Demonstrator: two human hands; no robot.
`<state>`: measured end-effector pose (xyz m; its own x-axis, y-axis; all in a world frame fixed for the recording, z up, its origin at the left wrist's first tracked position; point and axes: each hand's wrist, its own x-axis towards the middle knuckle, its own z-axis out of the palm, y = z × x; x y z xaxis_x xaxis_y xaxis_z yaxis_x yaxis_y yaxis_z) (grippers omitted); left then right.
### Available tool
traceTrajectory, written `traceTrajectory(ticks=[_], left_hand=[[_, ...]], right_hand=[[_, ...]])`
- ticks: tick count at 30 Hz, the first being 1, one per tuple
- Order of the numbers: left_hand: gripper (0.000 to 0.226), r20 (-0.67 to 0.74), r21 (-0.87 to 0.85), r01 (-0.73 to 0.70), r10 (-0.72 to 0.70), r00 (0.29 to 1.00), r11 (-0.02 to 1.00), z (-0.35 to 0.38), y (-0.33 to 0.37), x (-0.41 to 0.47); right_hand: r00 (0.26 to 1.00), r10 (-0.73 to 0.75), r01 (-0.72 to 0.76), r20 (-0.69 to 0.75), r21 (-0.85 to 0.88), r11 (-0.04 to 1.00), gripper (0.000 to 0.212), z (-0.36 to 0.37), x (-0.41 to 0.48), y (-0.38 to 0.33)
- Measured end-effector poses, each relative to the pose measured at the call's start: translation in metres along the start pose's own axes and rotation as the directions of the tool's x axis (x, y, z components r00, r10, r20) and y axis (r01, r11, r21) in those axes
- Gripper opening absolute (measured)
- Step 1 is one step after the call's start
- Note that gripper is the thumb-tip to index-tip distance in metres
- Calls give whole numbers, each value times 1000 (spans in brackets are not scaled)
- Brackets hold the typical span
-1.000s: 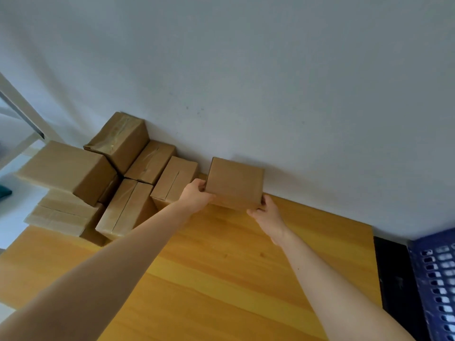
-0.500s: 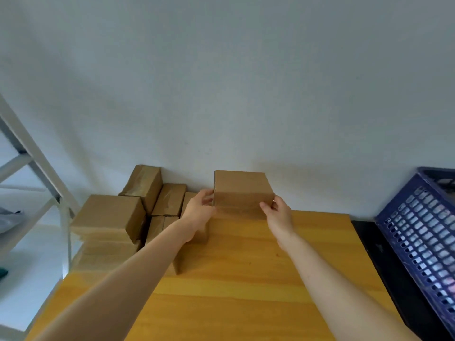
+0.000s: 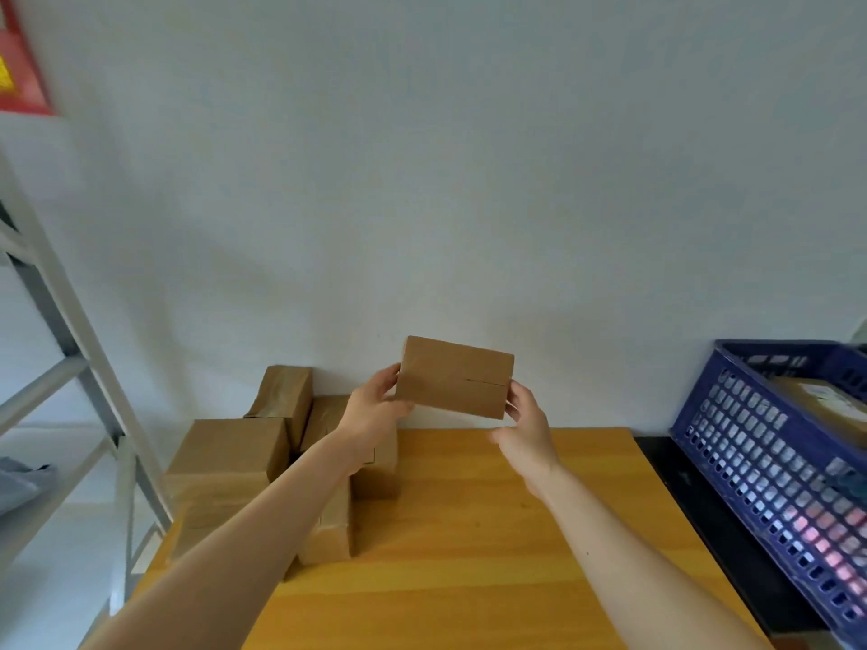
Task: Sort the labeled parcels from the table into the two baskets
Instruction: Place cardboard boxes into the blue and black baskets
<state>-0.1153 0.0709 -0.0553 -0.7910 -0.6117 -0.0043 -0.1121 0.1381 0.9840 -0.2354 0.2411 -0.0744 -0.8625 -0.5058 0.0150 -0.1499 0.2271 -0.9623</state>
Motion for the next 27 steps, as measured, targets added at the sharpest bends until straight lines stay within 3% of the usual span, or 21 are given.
traceTrajectory(ticks=[3,8,12,19,23,27], left_hand=[[60,38,43,-33,31,999,999,2,7,-5],[65,59,60,-40,36,998,997,7,17,-8],[67,77,95,-81,73,994,992,9,25,-11],[65,196,124,-159,133,972,979,4,33,-18],[67,210,163,-148,113,971,975,5,40,-16],[60,163,82,-69,55,985,994,12,44,-11]], right_hand=[[1000,-9,9,-27,17,1000,72,-8,0,-4],[992,-20,27,-125,56,998,39,-15,2,-9],[983,13,1,-182,75,997,40,-22,5,-12],[979,191,-158,-69,331,930,13,-25,10,-10],[976,212,-172,-59,391,904,13,-28,4,-10],[984,174,-150,-32,371,917,28,-32,4,-15]])
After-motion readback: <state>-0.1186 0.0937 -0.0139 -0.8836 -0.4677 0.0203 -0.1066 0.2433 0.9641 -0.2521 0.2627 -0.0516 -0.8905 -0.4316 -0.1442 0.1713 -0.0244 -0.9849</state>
